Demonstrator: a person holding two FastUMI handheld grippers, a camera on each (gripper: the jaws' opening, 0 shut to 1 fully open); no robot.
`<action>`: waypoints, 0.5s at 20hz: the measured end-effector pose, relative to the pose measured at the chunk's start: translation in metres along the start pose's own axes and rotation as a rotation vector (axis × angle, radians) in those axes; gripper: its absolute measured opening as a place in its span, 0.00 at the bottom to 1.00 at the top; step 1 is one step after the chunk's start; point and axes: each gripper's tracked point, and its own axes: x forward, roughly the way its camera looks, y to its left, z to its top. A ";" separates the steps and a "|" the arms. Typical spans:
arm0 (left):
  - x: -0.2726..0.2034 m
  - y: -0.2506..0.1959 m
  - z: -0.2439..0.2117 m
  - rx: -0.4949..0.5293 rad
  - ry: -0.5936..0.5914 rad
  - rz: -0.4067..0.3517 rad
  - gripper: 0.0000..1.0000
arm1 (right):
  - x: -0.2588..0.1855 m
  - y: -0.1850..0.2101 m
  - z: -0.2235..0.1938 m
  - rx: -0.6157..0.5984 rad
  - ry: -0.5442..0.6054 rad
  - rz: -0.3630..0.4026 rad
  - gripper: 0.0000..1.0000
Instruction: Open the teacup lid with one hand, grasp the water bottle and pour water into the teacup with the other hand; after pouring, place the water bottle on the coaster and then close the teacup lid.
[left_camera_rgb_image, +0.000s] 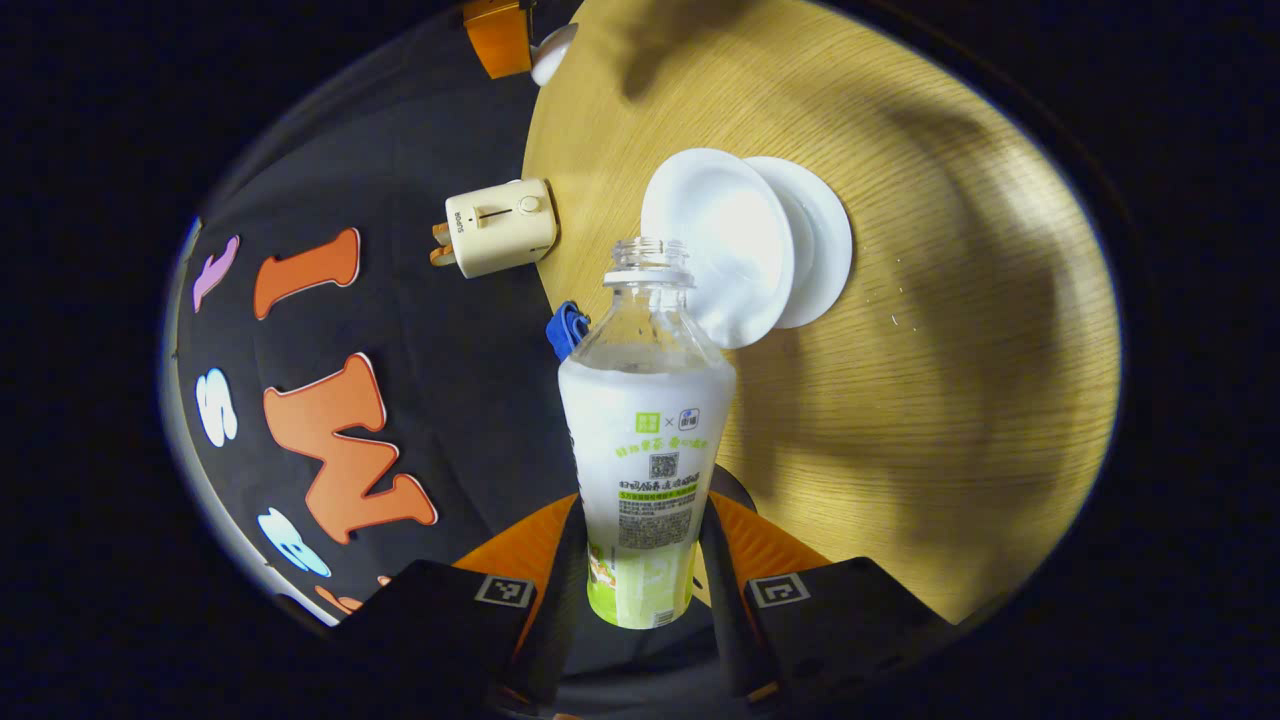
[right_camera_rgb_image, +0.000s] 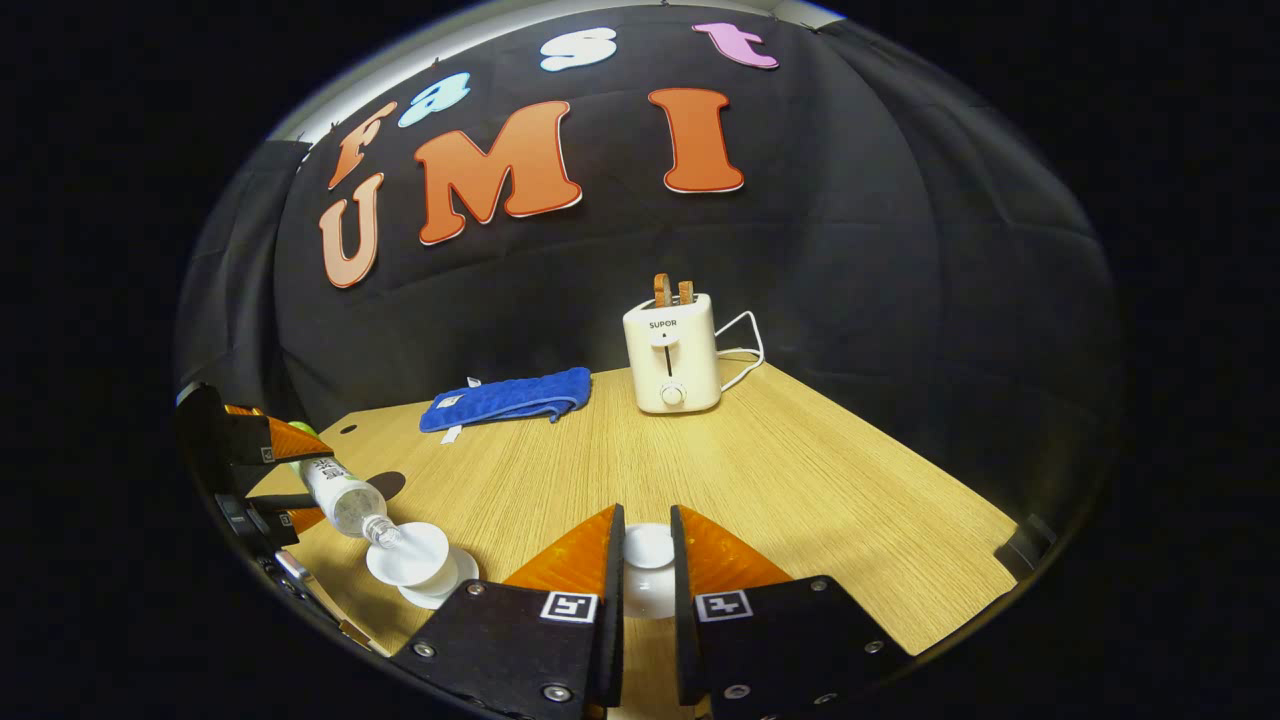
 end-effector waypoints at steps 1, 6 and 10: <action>0.001 0.002 0.000 0.030 0.004 -0.001 0.64 | 0.001 -0.001 0.000 0.001 0.003 -0.001 0.22; -0.002 0.014 0.000 0.149 0.020 0.009 0.63 | 0.000 0.000 0.000 -0.005 0.002 0.000 0.22; -0.005 0.023 0.000 0.197 0.039 0.036 0.63 | 0.000 0.003 -0.002 -0.010 0.005 0.006 0.22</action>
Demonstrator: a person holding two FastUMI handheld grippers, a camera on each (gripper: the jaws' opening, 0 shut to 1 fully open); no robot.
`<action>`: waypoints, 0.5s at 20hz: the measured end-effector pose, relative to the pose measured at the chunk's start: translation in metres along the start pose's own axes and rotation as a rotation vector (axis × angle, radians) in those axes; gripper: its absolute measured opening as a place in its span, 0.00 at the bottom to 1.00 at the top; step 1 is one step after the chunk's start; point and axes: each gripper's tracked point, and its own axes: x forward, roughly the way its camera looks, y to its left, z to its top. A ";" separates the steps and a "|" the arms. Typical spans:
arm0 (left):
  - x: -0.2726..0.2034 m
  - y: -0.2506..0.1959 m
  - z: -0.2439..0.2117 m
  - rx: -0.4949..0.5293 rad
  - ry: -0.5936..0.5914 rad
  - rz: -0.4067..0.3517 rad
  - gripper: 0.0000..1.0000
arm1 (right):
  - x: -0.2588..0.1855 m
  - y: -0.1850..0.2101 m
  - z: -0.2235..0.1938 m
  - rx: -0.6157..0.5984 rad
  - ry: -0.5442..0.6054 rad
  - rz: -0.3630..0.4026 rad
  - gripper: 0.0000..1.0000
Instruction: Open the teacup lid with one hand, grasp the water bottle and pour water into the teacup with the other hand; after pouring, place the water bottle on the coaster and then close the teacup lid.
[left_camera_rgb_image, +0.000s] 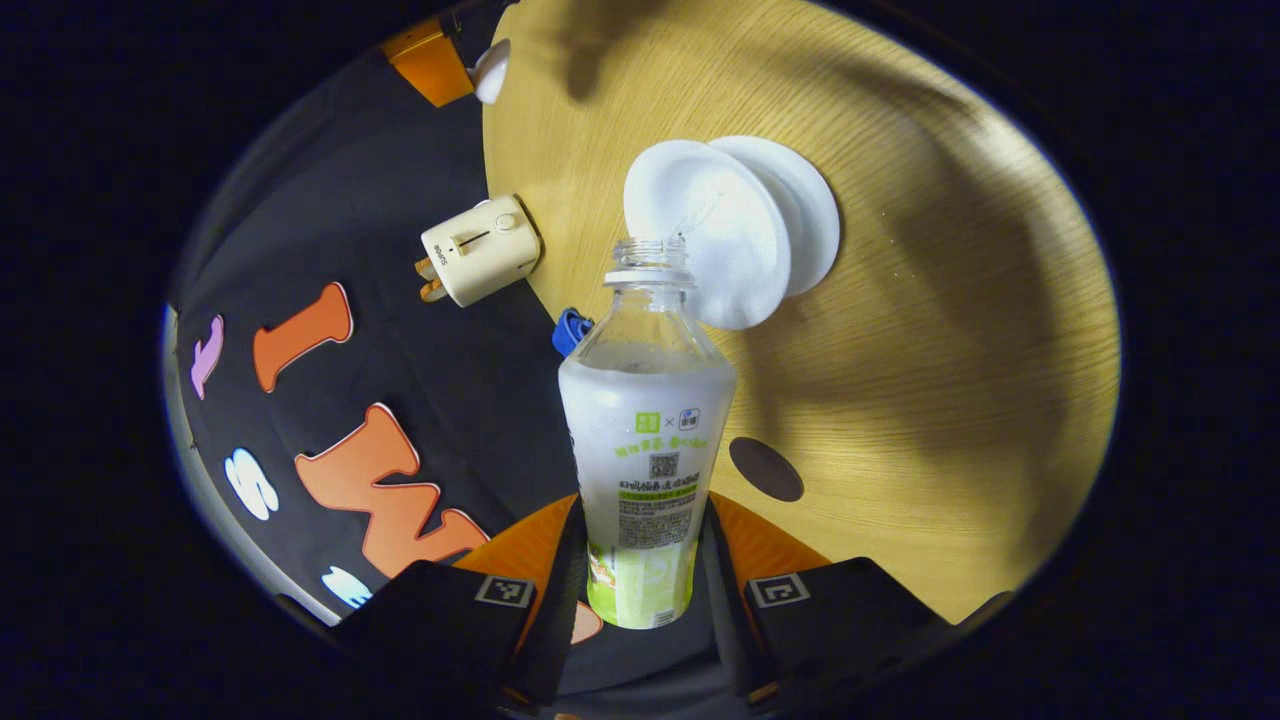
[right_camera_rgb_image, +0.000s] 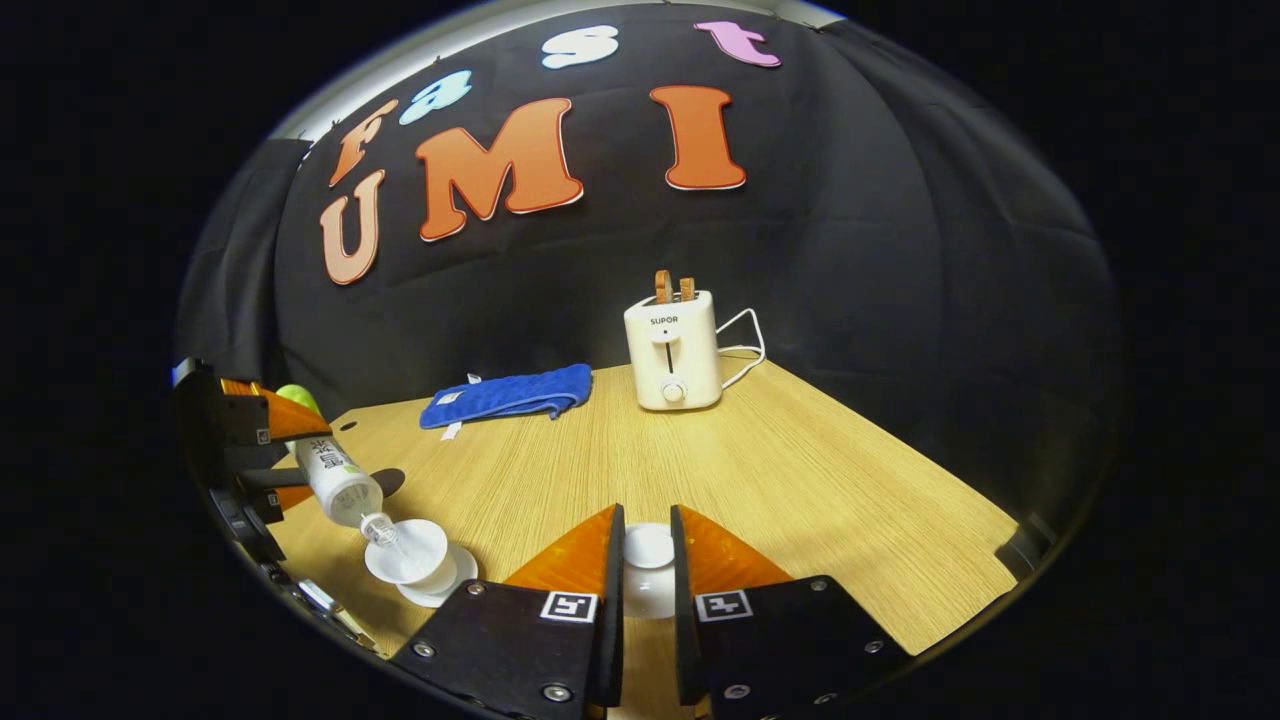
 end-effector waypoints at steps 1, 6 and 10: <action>0.000 0.001 0.000 0.016 0.006 0.004 0.63 | 0.000 0.000 0.001 0.000 0.000 -0.001 0.22; 0.001 0.013 -0.002 0.093 0.007 0.011 0.63 | 0.000 -0.005 0.000 0.003 0.002 -0.011 0.22; 0.000 0.024 -0.001 0.176 0.016 0.041 0.64 | 0.001 -0.002 -0.001 -0.002 0.004 -0.005 0.17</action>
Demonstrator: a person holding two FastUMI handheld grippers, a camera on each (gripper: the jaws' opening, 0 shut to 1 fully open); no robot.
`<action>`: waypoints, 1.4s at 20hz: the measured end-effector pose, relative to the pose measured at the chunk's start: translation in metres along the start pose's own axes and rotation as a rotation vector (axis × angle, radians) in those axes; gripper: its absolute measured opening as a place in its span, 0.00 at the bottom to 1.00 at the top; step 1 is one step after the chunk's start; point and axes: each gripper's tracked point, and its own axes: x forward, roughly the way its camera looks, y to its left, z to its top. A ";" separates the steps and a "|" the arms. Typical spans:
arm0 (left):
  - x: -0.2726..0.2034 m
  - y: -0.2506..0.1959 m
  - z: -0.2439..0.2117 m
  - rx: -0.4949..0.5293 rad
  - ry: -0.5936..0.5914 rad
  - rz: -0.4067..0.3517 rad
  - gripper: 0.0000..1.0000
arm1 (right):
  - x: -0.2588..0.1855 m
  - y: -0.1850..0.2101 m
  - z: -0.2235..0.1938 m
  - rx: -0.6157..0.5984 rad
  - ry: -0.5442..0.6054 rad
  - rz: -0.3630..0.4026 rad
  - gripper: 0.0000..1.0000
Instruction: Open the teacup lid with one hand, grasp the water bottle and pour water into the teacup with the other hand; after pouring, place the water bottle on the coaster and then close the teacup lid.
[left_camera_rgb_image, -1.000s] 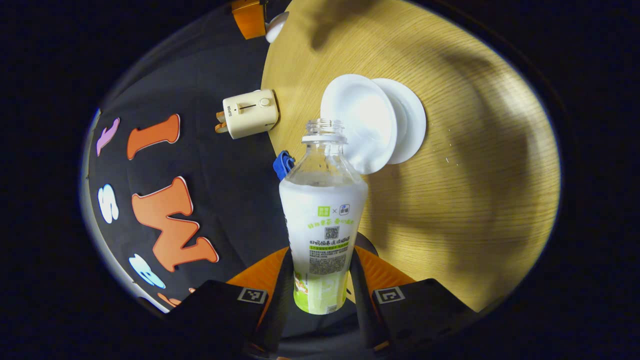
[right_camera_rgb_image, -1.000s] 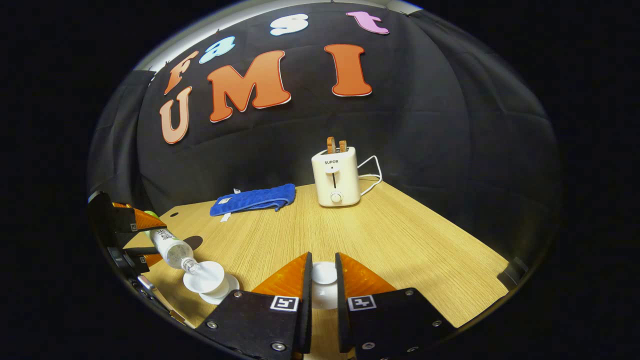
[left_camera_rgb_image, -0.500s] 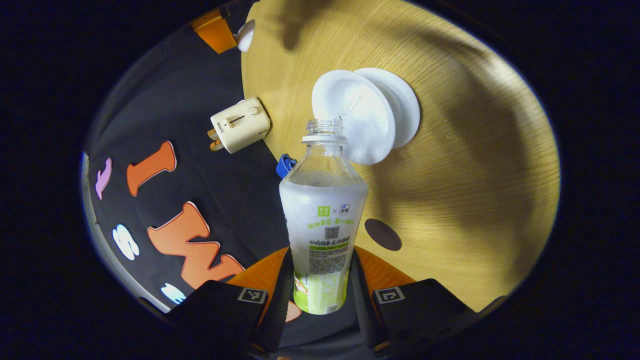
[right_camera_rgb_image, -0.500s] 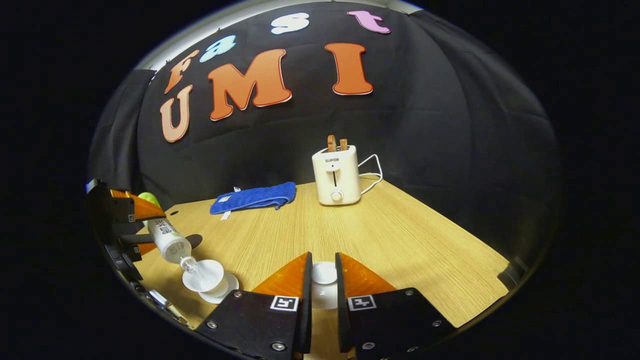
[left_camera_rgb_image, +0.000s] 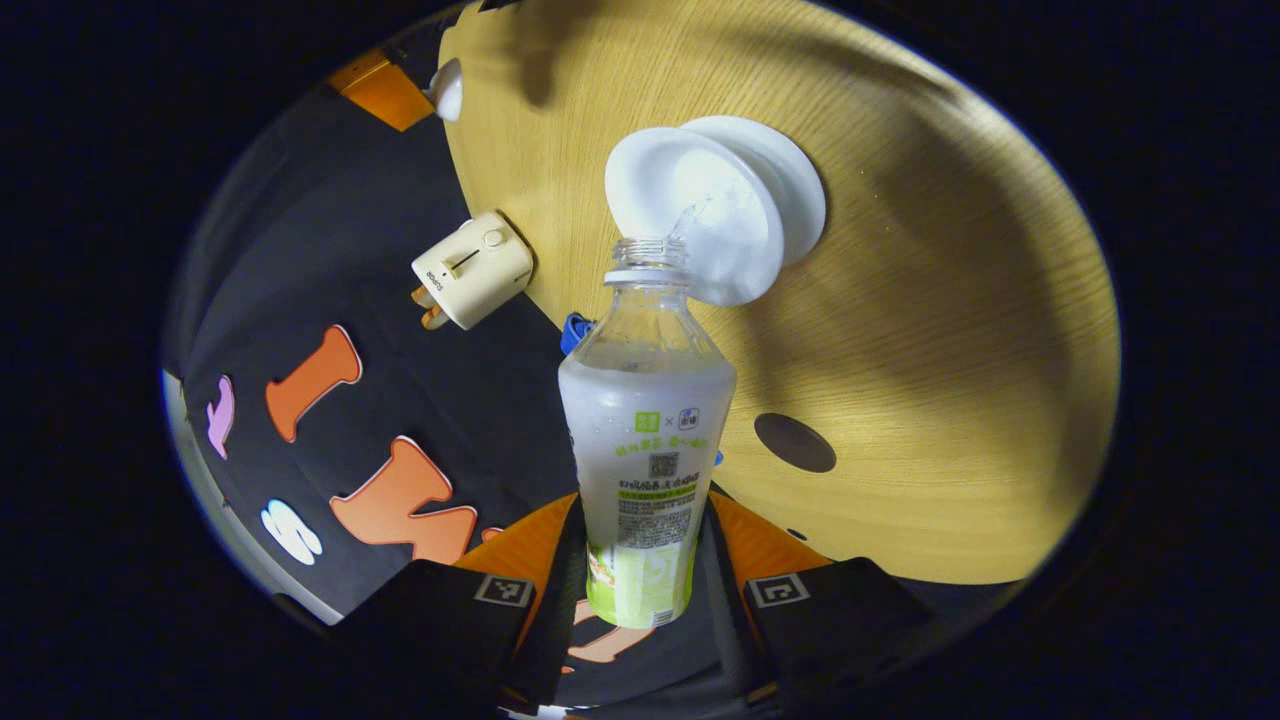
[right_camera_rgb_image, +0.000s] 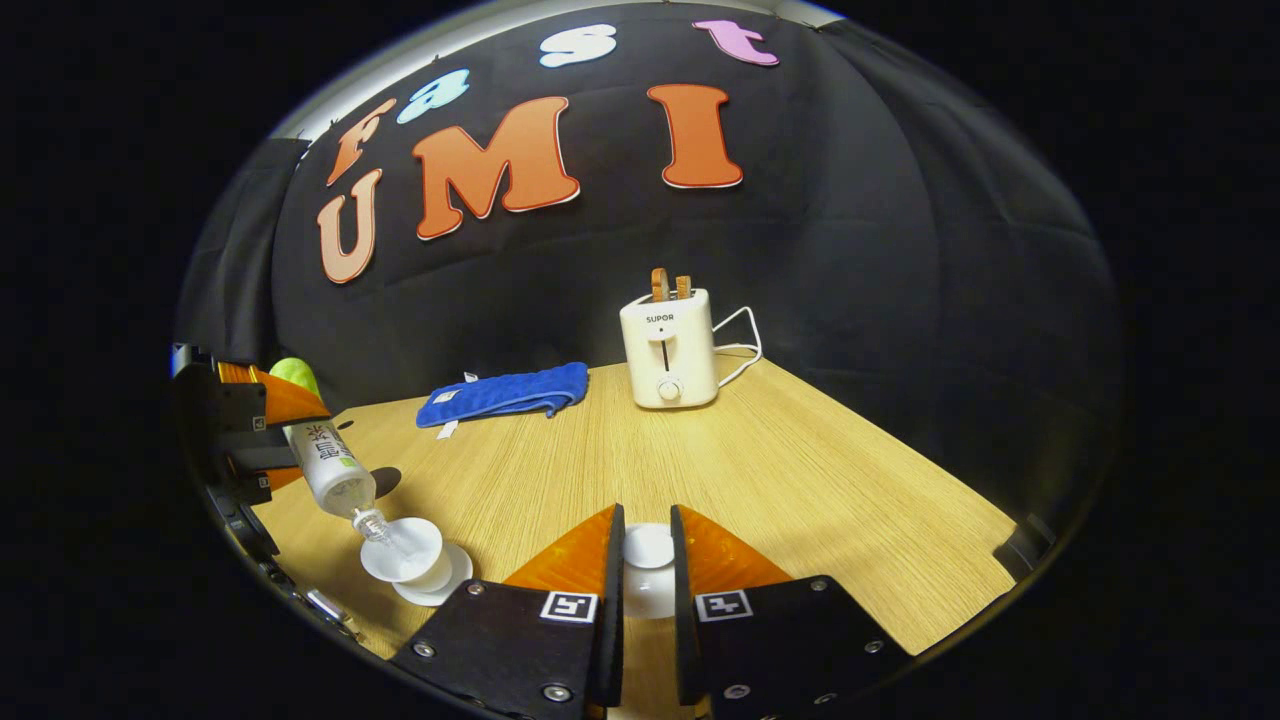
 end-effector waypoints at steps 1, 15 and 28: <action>0.000 0.001 0.002 0.005 -0.001 0.003 0.64 | 0.000 0.001 -0.001 -0.003 0.001 0.002 0.21; -0.002 0.012 0.009 0.083 -0.033 0.023 0.63 | 0.001 -0.003 -0.002 0.002 0.007 0.000 0.22; 0.006 -0.059 0.015 -0.791 -0.173 -0.131 0.60 | -0.001 -0.007 -0.001 0.017 0.003 -0.009 0.21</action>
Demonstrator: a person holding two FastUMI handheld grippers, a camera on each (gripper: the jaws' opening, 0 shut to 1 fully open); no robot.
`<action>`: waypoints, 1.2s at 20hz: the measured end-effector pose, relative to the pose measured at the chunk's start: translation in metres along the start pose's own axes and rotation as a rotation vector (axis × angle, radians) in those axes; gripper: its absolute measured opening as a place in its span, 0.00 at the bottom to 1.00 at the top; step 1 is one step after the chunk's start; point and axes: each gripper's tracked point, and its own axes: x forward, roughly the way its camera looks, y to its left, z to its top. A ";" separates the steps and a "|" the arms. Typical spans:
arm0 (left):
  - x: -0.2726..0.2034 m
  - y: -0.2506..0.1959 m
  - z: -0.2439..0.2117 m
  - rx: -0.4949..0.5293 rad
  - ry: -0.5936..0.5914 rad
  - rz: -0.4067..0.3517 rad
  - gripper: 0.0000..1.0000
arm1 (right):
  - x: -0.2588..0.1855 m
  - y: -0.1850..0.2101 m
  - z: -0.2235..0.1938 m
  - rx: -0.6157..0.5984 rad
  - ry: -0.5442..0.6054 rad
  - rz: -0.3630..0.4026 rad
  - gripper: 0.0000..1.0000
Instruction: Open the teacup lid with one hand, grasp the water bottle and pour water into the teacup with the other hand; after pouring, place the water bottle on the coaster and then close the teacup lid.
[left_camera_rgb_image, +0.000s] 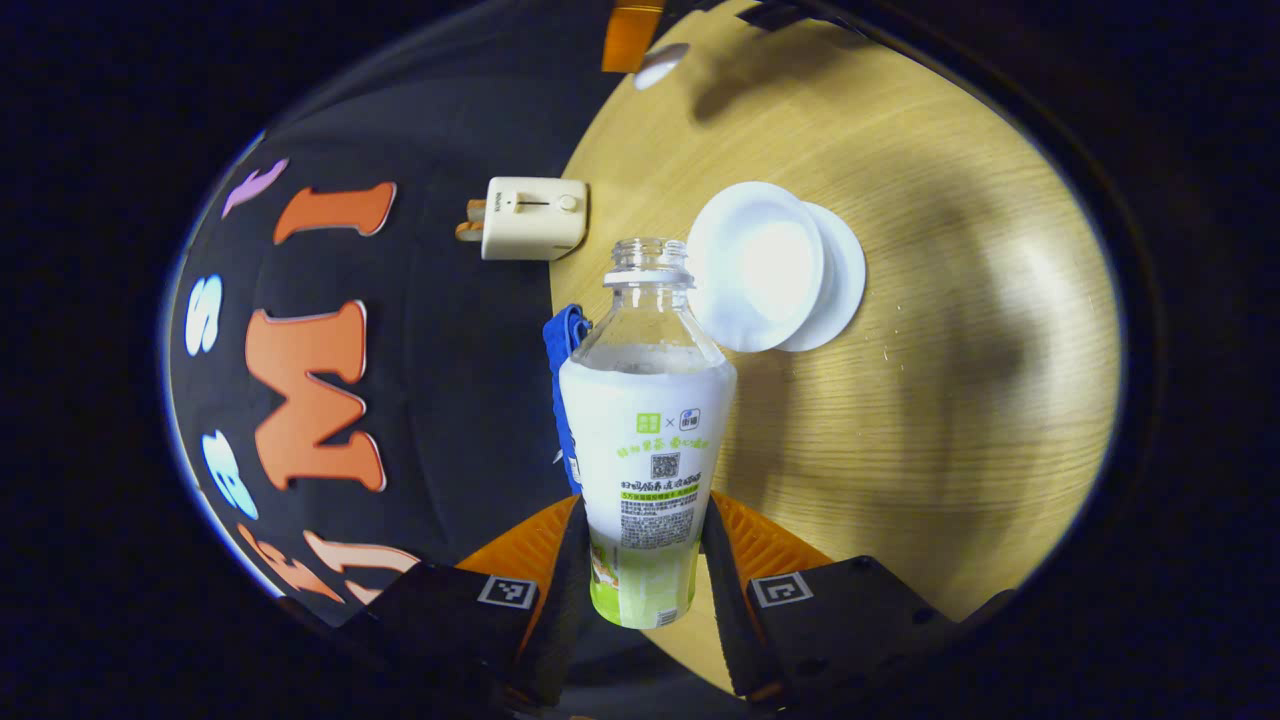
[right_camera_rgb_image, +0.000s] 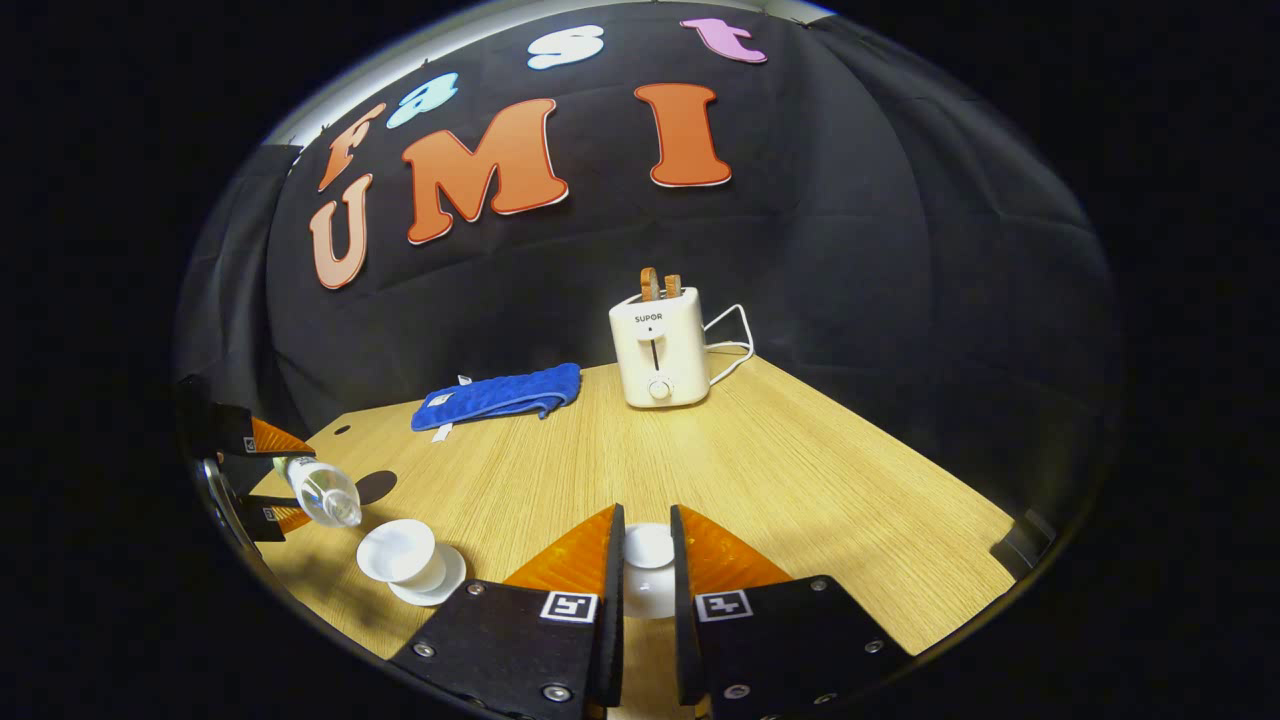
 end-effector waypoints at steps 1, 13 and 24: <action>0.003 0.002 -0.002 -0.080 -0.007 0.003 0.60 | 0.000 0.003 0.000 -0.005 0.002 0.004 0.21; 0.044 0.053 -0.024 -0.935 -0.141 0.085 0.60 | 0.005 0.022 -0.009 -0.049 0.023 0.033 0.22; 0.083 0.107 -0.065 -1.342 -0.281 0.175 0.63 | 0.011 0.020 -0.015 -0.041 0.038 0.031 0.22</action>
